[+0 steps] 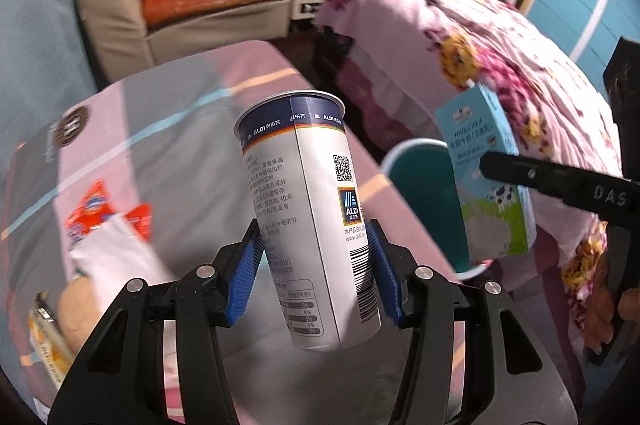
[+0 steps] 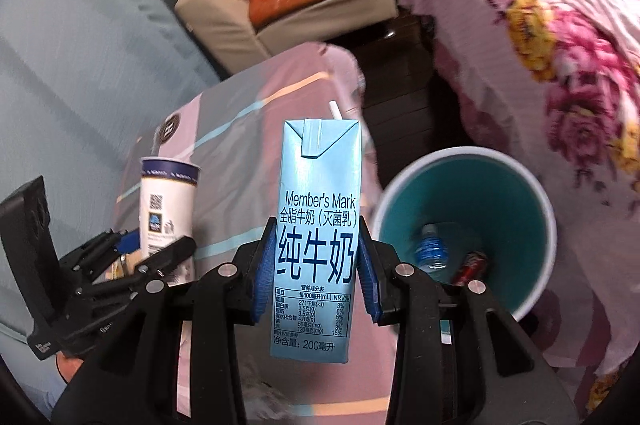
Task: Collect trash
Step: 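Carry the ALDI cup over the bin and open the left gripper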
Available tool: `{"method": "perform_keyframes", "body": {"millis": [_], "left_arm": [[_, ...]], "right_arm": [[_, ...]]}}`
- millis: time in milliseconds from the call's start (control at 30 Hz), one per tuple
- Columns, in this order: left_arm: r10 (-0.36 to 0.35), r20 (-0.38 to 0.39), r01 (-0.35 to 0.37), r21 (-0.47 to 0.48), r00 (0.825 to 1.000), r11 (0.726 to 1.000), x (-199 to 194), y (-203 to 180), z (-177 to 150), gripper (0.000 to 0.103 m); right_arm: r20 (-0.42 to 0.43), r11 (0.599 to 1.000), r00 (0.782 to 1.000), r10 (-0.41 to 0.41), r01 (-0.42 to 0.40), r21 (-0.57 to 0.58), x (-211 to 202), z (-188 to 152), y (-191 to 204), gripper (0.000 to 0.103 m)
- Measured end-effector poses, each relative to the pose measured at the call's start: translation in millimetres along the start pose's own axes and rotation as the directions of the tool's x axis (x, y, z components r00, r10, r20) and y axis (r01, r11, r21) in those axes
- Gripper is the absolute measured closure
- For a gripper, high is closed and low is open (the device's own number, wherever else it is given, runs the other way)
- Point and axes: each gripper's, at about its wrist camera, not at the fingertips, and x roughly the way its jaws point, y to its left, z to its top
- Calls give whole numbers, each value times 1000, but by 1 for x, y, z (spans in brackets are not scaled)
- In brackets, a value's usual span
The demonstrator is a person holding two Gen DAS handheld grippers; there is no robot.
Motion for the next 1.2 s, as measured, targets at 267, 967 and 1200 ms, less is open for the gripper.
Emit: {"method": "perform_keyframes", "body": {"millis": [267, 967, 1200], "left_arm": [[-75, -63, 79, 74, 995, 994, 42, -69, 12, 50], [-119, -164, 140, 123, 979, 982, 101, -125, 27, 47], [-110, -145, 127, 115, 983, 985, 97, -119, 27, 34]], "right_arm": [[66, 996, 996, -65, 61, 60, -33, -5, -53, 68], [46, 982, 993, -110, 102, 157, -34, -6, -119, 68], [35, 981, 993, -115, 108, 163, -28, -5, -121, 68]]}}
